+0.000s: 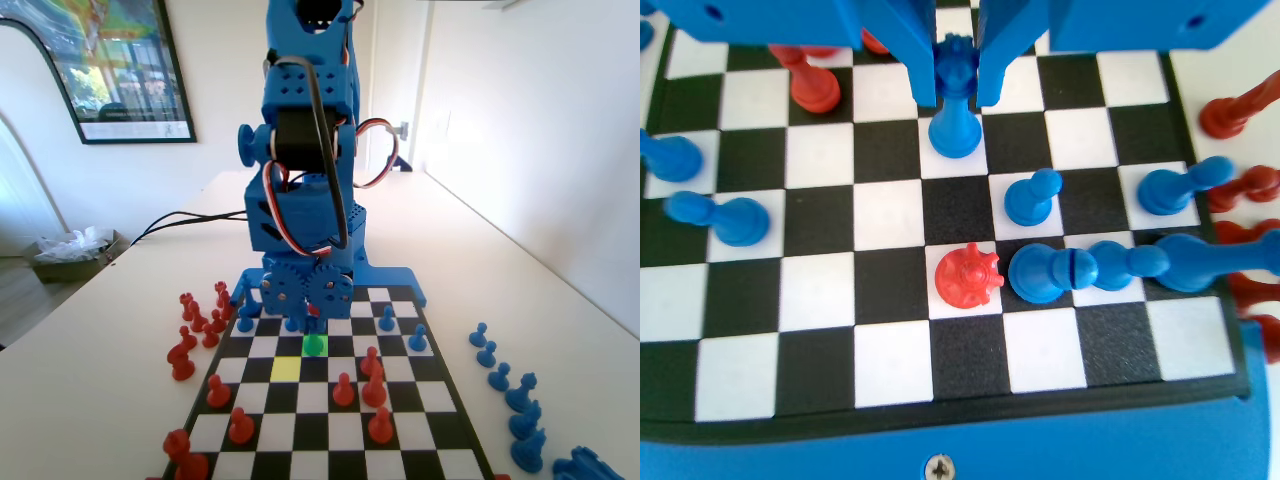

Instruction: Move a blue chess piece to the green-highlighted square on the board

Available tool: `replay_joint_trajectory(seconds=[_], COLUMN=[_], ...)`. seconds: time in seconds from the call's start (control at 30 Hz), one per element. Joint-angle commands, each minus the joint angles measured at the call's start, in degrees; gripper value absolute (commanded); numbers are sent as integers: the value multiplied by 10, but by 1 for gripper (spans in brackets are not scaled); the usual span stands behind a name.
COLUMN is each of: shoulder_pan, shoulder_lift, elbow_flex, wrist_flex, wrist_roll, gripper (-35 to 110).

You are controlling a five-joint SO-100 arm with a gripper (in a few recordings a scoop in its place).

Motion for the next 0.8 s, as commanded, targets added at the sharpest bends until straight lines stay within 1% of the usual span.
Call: replay_joint_trajectory(seconds=[0.0, 0.4, 0.77], shoulder_pan=[6, 13, 20], shoulder_lift=[24, 33, 62], elbow_flex=[-3, -37, -129], wrist_flex=[7, 43, 139], wrist_roll=[-4, -6, 6], gripper=[9, 12, 11])
